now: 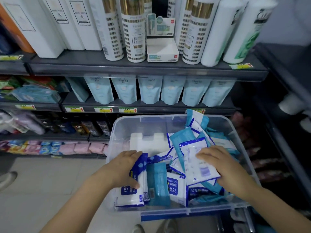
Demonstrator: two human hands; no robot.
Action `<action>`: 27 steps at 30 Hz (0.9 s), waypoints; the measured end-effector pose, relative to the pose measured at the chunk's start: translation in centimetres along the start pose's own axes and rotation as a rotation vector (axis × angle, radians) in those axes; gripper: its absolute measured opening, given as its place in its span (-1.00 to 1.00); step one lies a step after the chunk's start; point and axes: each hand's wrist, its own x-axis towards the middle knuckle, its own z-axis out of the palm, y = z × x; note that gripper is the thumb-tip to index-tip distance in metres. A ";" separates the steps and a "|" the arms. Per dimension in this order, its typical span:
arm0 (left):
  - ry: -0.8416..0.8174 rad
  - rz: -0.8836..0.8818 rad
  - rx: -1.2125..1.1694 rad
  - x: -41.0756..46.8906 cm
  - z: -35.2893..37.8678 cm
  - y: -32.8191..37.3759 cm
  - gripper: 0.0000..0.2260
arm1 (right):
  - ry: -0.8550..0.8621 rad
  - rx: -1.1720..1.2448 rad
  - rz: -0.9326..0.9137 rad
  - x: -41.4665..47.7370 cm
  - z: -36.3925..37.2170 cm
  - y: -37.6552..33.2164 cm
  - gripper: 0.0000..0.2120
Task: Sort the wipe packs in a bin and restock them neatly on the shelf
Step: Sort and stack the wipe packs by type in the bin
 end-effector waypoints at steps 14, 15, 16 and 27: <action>0.217 0.288 -0.216 1.2 0.6 4.5 -0.49 | -0.183 0.252 0.392 -1.1 0.6 -2.1 -0.53; 0.201 0.321 -0.258 1.3 1.2 5.6 -0.49 | -0.150 0.272 0.440 -1.0 0.7 -2.5 -0.57; 0.180 0.348 -0.296 1.5 1.9 6.7 -0.49 | -0.110 0.285 0.482 -0.9 0.7 -2.8 -0.59; 0.202 0.144 -0.336 3.7 5.0 12.5 -0.38 | 0.320 0.234 0.706 -1.8 -0.4 -3.0 -0.62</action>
